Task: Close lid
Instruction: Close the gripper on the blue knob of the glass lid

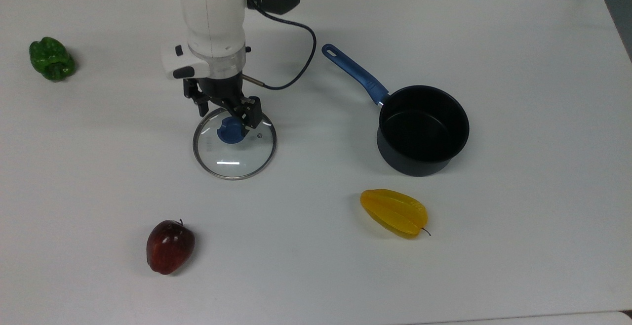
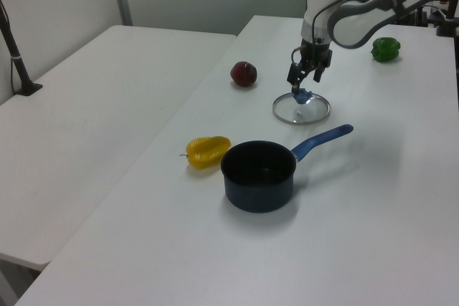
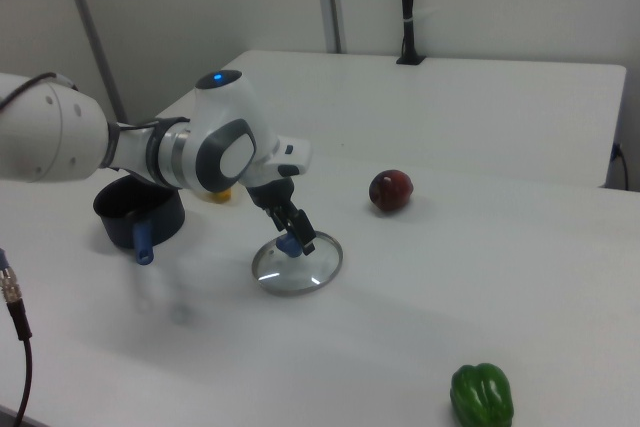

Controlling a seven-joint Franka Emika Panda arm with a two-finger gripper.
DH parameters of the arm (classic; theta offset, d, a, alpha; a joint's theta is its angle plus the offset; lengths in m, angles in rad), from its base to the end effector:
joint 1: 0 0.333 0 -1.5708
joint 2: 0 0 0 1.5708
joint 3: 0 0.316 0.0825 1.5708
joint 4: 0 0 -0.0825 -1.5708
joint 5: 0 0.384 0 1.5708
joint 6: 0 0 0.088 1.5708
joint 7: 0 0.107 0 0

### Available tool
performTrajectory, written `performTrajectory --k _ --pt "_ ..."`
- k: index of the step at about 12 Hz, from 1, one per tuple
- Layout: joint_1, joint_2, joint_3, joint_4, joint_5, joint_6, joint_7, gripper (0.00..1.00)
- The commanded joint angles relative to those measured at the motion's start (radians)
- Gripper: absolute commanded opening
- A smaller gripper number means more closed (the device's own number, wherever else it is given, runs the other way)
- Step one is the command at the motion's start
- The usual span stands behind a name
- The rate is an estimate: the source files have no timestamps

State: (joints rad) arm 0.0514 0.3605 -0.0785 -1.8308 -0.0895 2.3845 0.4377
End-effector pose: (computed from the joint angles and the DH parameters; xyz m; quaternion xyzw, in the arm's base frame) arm 0.6558 -0.0147 0.3560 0.9746 -0.1965 0.1042 0.0266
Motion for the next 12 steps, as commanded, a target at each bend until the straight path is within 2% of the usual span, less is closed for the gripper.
performTrajectory --k 1,3,9,12 --pt "0.008 0.034 0.000 0.002 -0.038 0.048 0.044 0.99" --pt "0.008 0.034 0.000 0.001 -0.044 0.047 0.044 0.89" --pt "0.015 0.022 0.002 -0.002 -0.045 0.038 0.041 0.89" --pt "0.016 -0.009 0.005 -0.045 -0.047 0.039 0.030 0.89"
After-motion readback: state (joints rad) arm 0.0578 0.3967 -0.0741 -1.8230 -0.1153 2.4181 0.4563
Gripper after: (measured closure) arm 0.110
